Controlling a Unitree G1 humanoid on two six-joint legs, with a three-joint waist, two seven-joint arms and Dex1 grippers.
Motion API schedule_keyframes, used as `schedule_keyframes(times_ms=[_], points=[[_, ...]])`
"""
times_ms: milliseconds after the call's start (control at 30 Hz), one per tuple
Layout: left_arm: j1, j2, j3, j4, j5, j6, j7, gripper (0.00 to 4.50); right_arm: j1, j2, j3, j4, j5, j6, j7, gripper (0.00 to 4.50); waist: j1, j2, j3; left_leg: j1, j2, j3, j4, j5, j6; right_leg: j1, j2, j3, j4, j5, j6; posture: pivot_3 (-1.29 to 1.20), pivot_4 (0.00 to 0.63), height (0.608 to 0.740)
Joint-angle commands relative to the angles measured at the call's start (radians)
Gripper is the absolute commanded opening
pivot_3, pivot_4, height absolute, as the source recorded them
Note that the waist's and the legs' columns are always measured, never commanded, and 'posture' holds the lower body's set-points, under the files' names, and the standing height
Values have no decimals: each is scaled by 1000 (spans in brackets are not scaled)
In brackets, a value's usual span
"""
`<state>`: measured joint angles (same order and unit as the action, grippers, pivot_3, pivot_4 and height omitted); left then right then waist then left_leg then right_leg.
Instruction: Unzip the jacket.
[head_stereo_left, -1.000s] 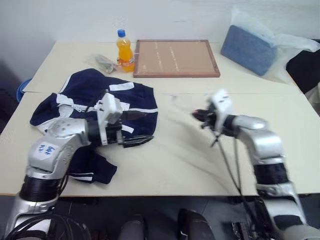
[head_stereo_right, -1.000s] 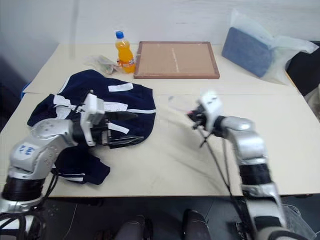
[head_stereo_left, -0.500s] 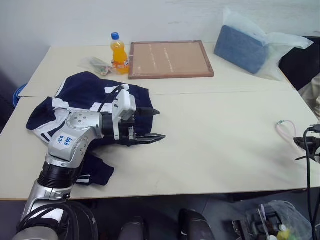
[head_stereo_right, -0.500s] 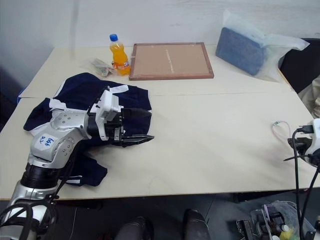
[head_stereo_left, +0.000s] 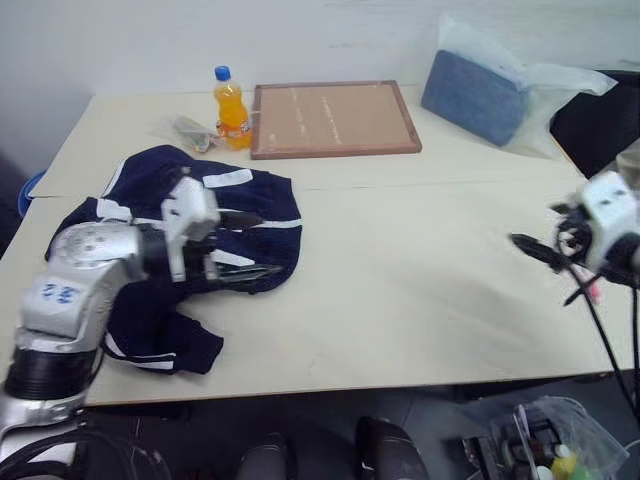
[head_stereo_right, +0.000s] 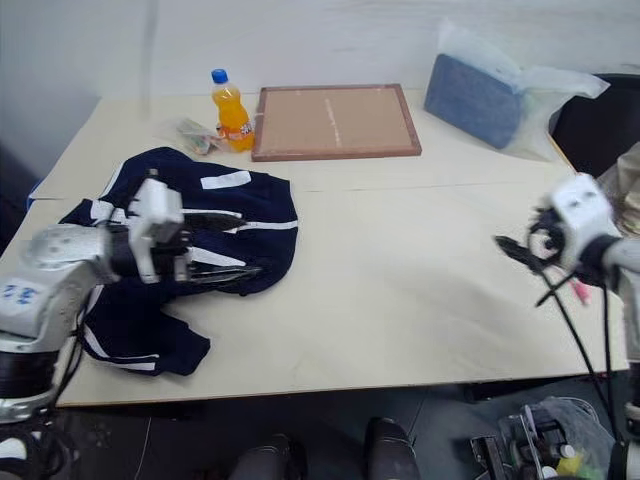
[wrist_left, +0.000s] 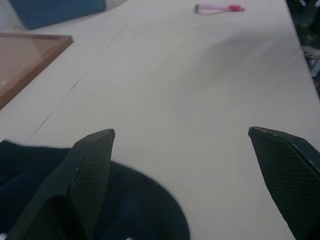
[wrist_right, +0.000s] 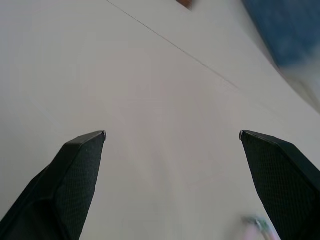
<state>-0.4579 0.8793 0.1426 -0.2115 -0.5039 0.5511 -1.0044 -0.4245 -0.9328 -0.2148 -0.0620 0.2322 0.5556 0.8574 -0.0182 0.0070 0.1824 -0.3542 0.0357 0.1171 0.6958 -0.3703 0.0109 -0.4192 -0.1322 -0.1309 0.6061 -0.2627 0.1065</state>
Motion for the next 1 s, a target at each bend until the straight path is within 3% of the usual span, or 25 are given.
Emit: schedule_keyframes(times_ms=[33, 233, 400, 633, 800, 900, 1000], points=[[53, 103, 135, 64, 27, -42, -30, 4500, -99, 89, 150, -177, 55, 22, 36, 4480, -4, -1, 0, 0, 0, 0, 0, 0, 0, 0, 0, 0, 0, 0, 0, 0, 150, 740], [86, 220, 203, 222, 98, -139, -59, 4500, -239, 320, 482, -231, -31, -70, 56, 4480, -6, -2, 1, -8, -1, 3, 2, 0, 0, -10, -1, 0, 3, 0, -1, 0, 150, 740], [96, 247, 220, 274, 113, -173, -65, 4500, -321, 528, 680, -42, -163, -220, 22, 4480, -9, -5, 0, -17, -3, 4, 4, 0, 1, -17, -2, -1, 4, 0, -1, 0, 150, 740], [131, 225, 223, 209, 106, -154, -46, 4500, -393, 797, 698, 251, -185, -286, -40, 4480, -19, -7, 0, -17, -2, 4, 3, 0, 0, -18, -1, -1, 6, -1, -1, 0, 150, 740], [134, 215, 221, 183, 98, -138, -35, 4500, -416, 888, 702, 392, -230, -319, -79, 4480, -27, -7, 0, -17, -2, 4, 3, 0, 0, -19, 0, -1, 7, -1, -1, 0, 150, 740], [128, 207, 210, 173, 97, -134, -28, 4500, -446, 923, 691, 508, -264, -364, -122, 3913, -31, -7, 0, -17, -2, 4, 3, 0, 0, -18, 0, -1, 7, -1, -1, 0, 150, 740], [119, 195, 204, 164, 94, -131, -24, 4500, -470, 931, 676, 577, -282, -408, -144, 2857, -42, -7, 0, -17, -2, 4, 3, 1, -1, -19, 0, -1, 7, -1, -2, 0, 150, 740]])
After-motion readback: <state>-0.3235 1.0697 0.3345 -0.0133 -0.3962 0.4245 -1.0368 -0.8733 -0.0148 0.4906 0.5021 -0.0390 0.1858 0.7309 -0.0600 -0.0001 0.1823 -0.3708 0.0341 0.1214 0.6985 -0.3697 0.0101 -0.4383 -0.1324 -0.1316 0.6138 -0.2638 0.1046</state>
